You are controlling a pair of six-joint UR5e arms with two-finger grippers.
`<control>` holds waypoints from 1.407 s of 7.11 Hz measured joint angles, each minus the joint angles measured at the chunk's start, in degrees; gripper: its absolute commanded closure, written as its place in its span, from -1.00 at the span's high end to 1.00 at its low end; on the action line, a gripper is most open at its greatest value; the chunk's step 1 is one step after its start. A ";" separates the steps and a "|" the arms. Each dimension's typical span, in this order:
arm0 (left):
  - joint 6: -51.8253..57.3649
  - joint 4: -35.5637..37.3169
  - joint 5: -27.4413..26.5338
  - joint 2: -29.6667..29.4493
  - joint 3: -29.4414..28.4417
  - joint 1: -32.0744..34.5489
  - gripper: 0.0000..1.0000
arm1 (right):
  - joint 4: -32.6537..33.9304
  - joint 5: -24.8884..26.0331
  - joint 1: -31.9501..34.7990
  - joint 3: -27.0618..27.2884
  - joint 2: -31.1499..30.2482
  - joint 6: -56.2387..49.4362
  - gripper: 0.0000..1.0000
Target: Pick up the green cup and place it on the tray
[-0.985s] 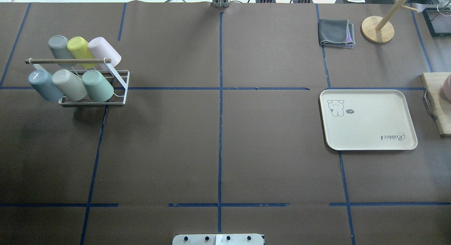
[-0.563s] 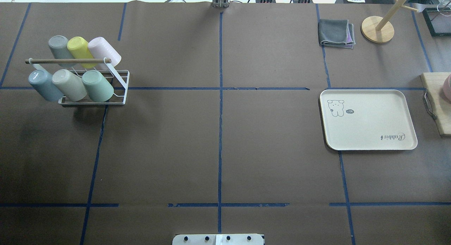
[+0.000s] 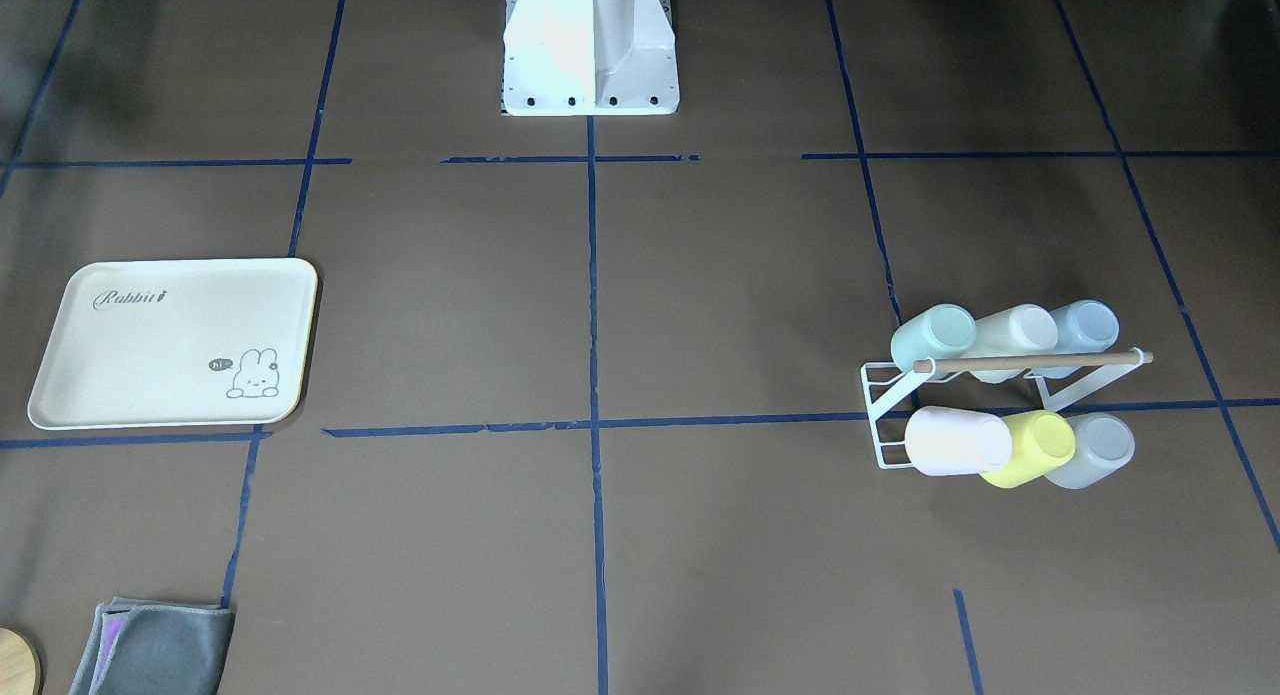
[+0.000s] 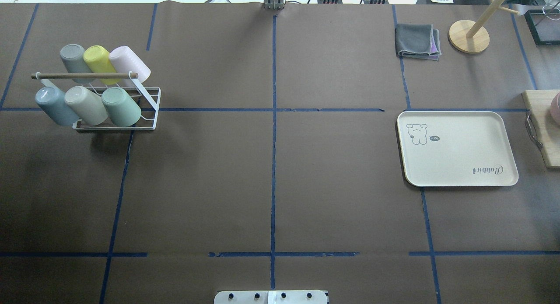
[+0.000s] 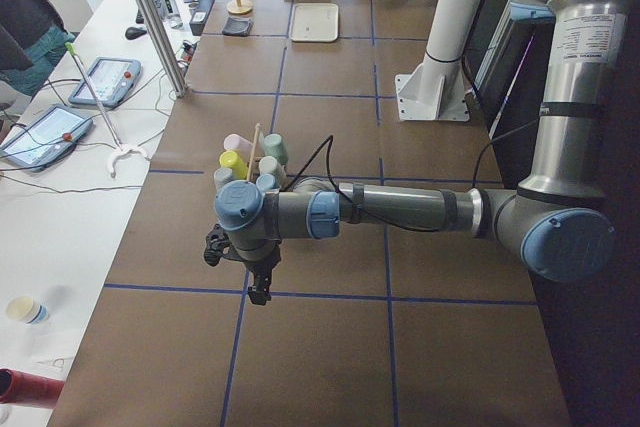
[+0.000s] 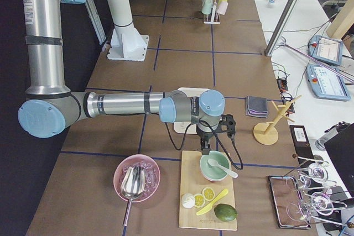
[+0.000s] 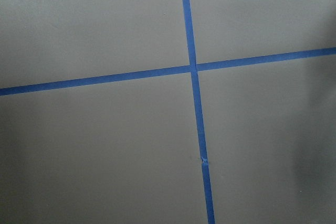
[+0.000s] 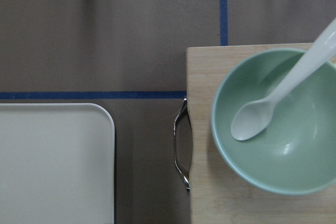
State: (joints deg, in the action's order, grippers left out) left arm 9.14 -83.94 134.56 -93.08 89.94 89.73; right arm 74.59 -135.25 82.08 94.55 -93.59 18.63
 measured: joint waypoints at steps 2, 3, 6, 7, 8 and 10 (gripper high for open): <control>0.00 0.00 0.00 0.00 0.10 -0.01 1.00 | -11.07 3.34 -7.39 -1.67 -1.10 13.59 0.98; 0.00 0.00 0.00 0.00 0.16 -0.02 1.00 | -15.53 4.46 -9.90 -4.35 -1.15 15.82 0.98; 0.00 0.08 0.00 0.02 0.51 0.00 1.00 | -23.03 5.31 -14.97 -10.24 -0.74 18.09 0.97; 0.00 0.08 0.00 0.04 0.51 0.00 1.00 | -23.58 5.48 -16.58 -10.49 -0.52 19.64 0.90; 0.00 0.09 0.00 0.04 0.51 0.00 1.00 | -24.00 5.99 -18.17 -10.60 -0.42 20.97 0.77; 0.00 0.09 0.00 0.08 0.50 0.00 1.00 | -24.22 6.66 -19.78 -10.64 -0.25 21.78 0.55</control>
State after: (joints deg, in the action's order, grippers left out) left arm 9.14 -83.85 134.56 -93.00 90.44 89.74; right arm 50.37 -128.58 62.30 83.91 -93.85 40.41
